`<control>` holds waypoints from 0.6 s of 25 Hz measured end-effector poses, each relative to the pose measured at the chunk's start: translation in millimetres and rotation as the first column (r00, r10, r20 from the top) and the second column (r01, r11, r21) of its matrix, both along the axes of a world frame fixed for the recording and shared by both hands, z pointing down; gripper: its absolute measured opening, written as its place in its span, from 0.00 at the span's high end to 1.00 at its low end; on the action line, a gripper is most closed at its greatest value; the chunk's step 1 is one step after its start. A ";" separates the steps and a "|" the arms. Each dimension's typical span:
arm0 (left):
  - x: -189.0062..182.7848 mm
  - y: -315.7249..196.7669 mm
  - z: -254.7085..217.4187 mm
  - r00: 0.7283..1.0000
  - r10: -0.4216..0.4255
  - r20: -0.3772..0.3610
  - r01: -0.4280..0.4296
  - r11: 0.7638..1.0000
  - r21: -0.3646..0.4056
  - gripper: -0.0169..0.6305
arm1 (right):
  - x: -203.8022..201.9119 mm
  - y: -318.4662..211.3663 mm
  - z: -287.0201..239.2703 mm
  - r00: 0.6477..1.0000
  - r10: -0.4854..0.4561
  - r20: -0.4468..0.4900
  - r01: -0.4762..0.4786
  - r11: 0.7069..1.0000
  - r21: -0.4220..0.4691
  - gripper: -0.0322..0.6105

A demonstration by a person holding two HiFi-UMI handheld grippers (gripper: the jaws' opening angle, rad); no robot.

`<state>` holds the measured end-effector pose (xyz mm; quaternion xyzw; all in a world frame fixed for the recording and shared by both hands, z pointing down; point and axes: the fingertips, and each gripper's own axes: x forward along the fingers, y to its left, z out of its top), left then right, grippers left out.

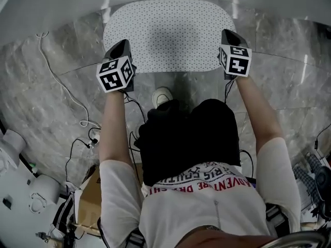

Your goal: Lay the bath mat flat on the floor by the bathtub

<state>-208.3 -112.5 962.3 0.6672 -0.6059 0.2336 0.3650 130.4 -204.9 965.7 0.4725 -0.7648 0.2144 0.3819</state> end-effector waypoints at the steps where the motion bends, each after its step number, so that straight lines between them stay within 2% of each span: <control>1: 6.4 -1.5 -19.4 1.000 0.010 0.000 -0.010 1.000 0.014 0.96 | -5.9 2.5 -18.5 1.000 -0.013 0.017 0.013 1.000 0.014 0.93; 7: 35.1 -9.3 -164.2 0.995 0.096 0.003 -0.095 0.988 0.123 0.96 | -40.9 31.6 -153.4 0.990 -0.099 0.099 0.094 0.994 0.059 0.93; 11: 48.5 -6.2 -270.3 0.994 0.108 -0.009 -0.105 0.979 0.172 0.96 | -55.6 49.6 -256.7 0.984 -0.093 0.155 0.086 0.995 0.049 0.93; 15: 66.8 1.5 -388.9 0.988 0.133 -0.076 -0.107 0.956 0.274 0.96 | -67.3 63.5 -364.5 0.973 -0.112 0.200 0.098 0.992 0.080 0.93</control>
